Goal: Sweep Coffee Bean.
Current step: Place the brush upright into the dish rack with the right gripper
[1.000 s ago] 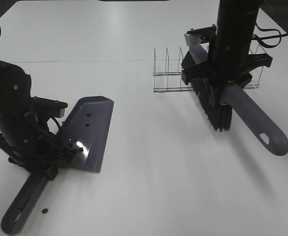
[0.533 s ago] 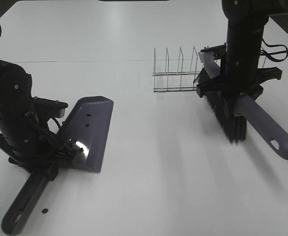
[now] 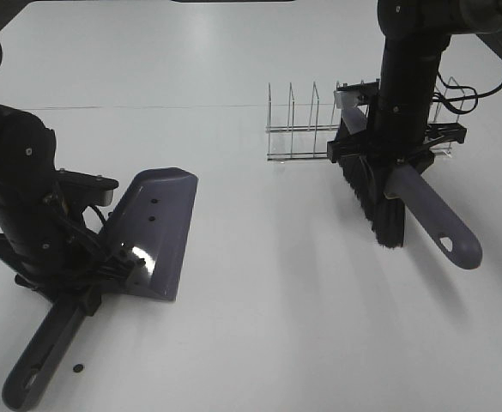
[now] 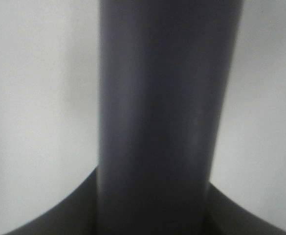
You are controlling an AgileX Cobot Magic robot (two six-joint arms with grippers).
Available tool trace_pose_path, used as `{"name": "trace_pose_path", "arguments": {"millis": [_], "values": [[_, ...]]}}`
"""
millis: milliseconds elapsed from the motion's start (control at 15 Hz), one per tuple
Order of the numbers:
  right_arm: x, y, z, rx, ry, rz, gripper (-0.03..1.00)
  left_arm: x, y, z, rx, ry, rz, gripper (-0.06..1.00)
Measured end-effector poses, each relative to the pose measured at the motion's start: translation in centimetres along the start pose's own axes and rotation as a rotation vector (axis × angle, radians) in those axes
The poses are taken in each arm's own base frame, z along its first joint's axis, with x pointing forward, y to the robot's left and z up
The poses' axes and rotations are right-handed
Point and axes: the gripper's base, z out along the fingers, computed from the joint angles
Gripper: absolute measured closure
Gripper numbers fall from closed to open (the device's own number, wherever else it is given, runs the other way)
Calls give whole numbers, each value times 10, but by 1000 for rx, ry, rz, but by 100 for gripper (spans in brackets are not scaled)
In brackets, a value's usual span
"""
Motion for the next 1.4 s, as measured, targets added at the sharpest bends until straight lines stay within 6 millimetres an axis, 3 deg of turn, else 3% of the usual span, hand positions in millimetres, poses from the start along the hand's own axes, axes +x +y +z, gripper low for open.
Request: {"name": "trace_pose_path", "arguments": {"millis": [400,800,1200,1267,1400], "values": [[-26,-11,-17,-63,-112,67,68,0,0,0,0,0,-1,59],[-57,-23,-11,-201,-168,158,68,0,0,0,0,0,-1,59],[-61,-24,-12,-206,-181,160,68,0,0,0,0,1,-1,59],[-61,-23,-12,-209,-181,161,67,0,0,0,0,1,-1,59],[-61,-22,-14,-229,-187,154,51,0,0,0,0,1,-2,59]]}}
